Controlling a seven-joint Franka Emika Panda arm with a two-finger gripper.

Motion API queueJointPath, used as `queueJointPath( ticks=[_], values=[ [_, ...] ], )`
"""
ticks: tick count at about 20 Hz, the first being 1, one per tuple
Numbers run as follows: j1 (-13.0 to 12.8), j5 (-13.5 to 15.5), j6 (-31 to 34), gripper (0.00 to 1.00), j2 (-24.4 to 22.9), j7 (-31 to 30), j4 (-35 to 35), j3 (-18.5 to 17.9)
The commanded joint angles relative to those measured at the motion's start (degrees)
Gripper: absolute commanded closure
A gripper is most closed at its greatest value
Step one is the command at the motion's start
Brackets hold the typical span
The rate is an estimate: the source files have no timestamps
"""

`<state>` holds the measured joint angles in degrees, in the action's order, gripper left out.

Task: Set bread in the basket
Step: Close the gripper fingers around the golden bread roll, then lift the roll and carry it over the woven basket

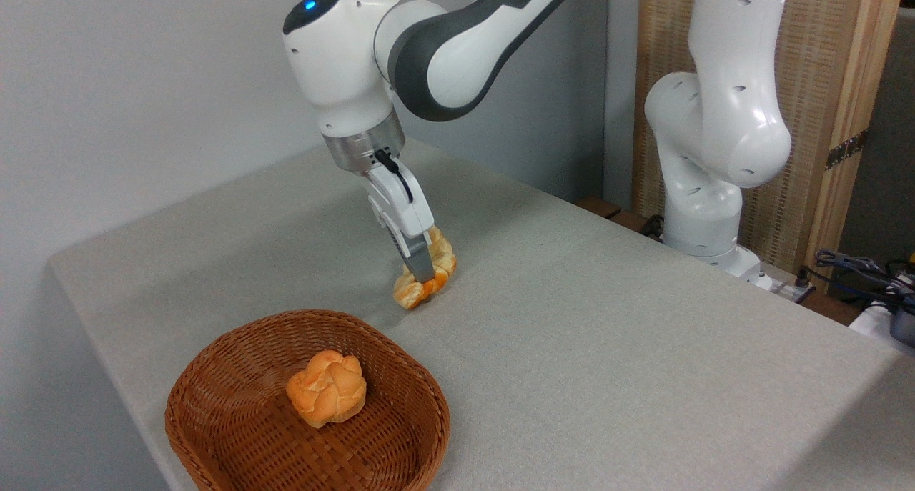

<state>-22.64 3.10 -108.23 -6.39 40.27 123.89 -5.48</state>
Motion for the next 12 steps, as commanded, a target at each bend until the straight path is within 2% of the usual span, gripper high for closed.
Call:
queueJointPath(
  ticks=[1, 7, 12],
  values=[
    [-0.39, 0.07, 0.38, 0.9, -0.55, -0.8, -0.67, -0.32],
    [-0.13, 1.21, 1.0, 0.9, -0.55, -0.54, -6.28, -0.93],
    [0.05, 2.26, -0.84, 0.89, -0.46, 0.25, -11.3, -4.27]
  ],
)
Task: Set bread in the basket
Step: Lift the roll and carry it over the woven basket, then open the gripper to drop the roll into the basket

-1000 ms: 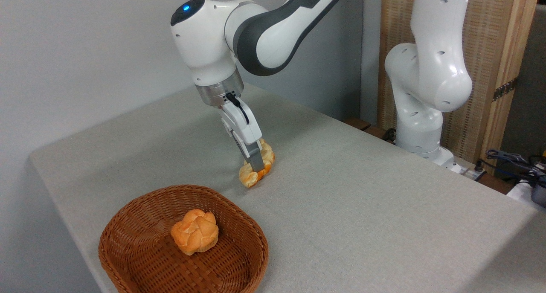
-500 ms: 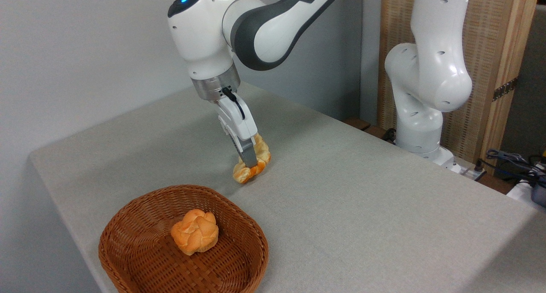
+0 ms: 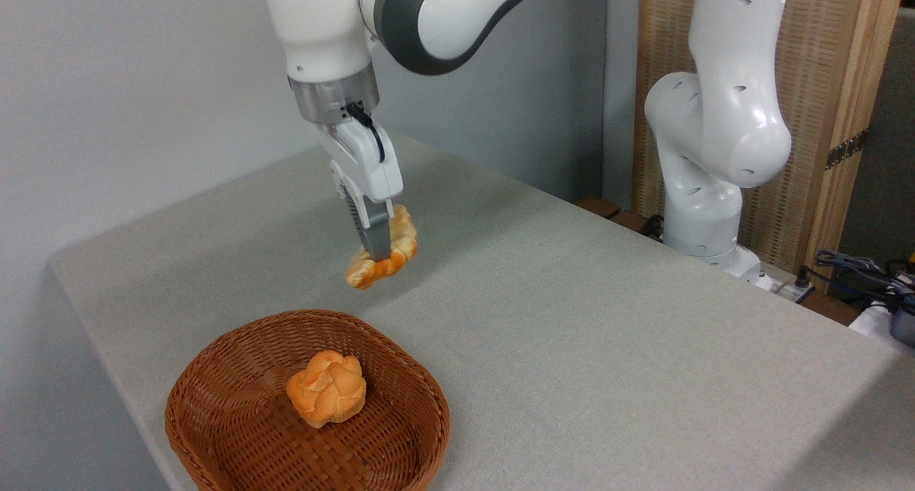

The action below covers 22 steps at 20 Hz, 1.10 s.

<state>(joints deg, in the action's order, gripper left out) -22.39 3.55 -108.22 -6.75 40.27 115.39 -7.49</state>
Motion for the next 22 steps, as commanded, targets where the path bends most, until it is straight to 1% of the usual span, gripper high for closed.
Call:
queueJointPath(
  ticks=[1, 5, 8, 12, 13, 14, 15, 16, 17, 18, 19, 22],
  values=[
    [-0.2, 2.24, -2.34, 0.88, -0.01, 0.51, -3.59, -2.97],
    [-0.02, 2.34, -10.85, 0.88, 0.86, 0.6, -3.95, -4.55],
    [-0.02, 2.34, -16.75, 0.88, 2.27, 0.6, -3.95, -5.08],
    [-0.02, 2.16, -20.54, 0.85, 4.2, 0.6, -3.95, -5.61],
    [-0.02, 2.16, -21.5, 0.84, 4.64, 0.51, -3.95, -5.61],
    [-0.02, 2.16, -21.68, 0.78, 4.91, 0.51, -3.95, -5.61],
    [-0.02, 2.16, -21.69, 0.69, 5.0, 0.51, -3.95, -5.61],
    [-0.02, 2.16, -21.69, 0.37, 5.0, 0.17, -3.95, -5.61],
    [-0.02, 2.16, -21.6, 0.1, 5.0, -0.19, -3.95, -5.52],
    [-0.02, 2.16, -21.51, 0.08, 5.0, -0.45, -3.95, -5.52],
    [-0.02, 2.16, -21.51, 0.01, 5.0, -0.71, -3.95, -5.52],
    [-0.02, 2.16, -21.16, 0.0, 4.82, -2.56, -4.04, -5.52]
  ],
)
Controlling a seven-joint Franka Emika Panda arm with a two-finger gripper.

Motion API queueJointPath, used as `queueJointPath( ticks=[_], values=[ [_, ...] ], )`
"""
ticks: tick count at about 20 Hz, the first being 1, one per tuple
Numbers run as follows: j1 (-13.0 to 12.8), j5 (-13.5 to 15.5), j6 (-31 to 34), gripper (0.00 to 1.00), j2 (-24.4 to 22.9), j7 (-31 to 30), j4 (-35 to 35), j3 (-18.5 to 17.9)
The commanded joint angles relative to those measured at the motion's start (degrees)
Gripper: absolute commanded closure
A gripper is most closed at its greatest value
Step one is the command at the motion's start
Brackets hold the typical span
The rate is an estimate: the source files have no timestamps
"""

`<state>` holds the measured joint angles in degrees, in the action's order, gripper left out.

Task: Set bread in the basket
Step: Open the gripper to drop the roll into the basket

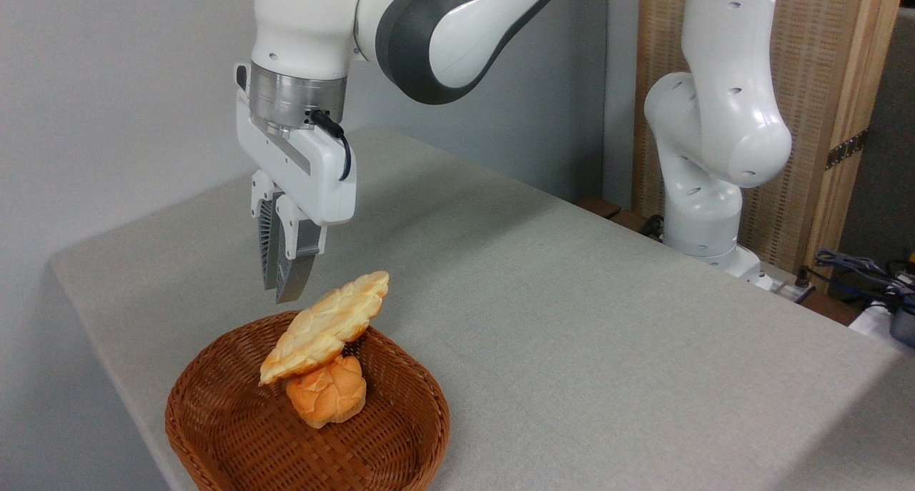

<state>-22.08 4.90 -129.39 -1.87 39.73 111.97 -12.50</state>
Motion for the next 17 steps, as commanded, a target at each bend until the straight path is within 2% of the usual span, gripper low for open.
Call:
queueJointPath(
  ticks=[1, 5, 9, 12, 17],
  values=[
    [-0.33, 0.72, 0.19, 0.0, -0.06, -2.64, -0.96, -0.51],
    [-0.16, -0.07, 8.43, 0.0, -0.33, -3.78, -4.47, -0.77],
    [-0.16, -0.59, 17.93, 0.0, -0.94, -3.52, -5.18, -2.09],
    [-0.24, -5.24, 23.91, 0.0, -1.12, -3.7, -5.27, -1.65],
    [-0.07, -5.26, 24.54, 0.0, -1.29, -3.78, -6.32, -2.35]
  ],
)
